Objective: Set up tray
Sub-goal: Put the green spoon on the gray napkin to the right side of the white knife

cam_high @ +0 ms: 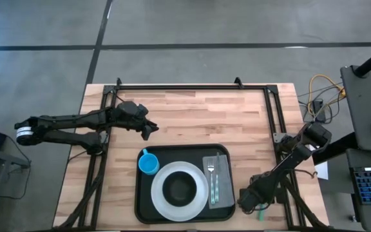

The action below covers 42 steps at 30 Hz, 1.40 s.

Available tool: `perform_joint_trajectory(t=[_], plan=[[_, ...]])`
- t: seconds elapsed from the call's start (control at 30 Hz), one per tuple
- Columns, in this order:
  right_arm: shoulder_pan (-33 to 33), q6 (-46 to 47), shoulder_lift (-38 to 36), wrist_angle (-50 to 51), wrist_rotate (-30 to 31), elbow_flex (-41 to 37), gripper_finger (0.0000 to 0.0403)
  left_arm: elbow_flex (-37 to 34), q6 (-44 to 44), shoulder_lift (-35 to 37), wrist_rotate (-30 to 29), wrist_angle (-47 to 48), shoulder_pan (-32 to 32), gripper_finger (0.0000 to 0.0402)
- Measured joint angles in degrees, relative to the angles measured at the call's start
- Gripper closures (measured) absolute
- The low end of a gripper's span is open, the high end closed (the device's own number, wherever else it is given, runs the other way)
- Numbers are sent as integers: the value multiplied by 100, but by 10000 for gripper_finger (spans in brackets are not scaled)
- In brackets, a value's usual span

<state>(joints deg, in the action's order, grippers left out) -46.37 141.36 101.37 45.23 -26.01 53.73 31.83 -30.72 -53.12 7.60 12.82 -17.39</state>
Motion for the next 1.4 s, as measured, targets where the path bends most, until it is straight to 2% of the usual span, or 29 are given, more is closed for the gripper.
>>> perform_joint_trajectory(t=[0.13, 0.27, 0.57, 0.73, 0.8, 0.9, 1.0, 1.07, 1.17, 1.3, 1.4], plan=[[17, -38, -191, -311, 280, -244, 285, 0, -2, 0, 0, -4, 0, 282], [46, -178, -328, -558, 316, -498, 297, 0, -2, 0, 0, -30, 0, 282], [46, -673, -473, -795, 593, -797, 354, 0, -7, 0, -22, -44, 0, 282], [46, -852, -541, -732, 740, -783, 363, 0, -11, 0, -22, -102, 0, 282], [39, -793, -634, -544, 1174, -688, 365, 0, -15, 0, -23, -148, 0, 282], [72, -784, -766, 90, 2185, -401, 366, 0, -45, 0, -31, -226, 0, 282], [118, -1118, -971, 284, 3310, -9, 367, 0, -133, 0, -53, -317, 0, 282], [221, -1478, -1085, 263, 3825, 245, 367, 0, -136, 0, -55, -383, 0, 282], [494, -2095, -1053, 278, 4083, 543, 367, 0, -136, 0, -56, -385, 0, 282], [847, -2316, -1024, 175, 4051, 686, 366, 0, -136, 0, -55, -384, 0, 282], [1116, -2304, -1031, -503, 3973, 510, 365, 0, -138, 0, -55, -385, 0, 282]])
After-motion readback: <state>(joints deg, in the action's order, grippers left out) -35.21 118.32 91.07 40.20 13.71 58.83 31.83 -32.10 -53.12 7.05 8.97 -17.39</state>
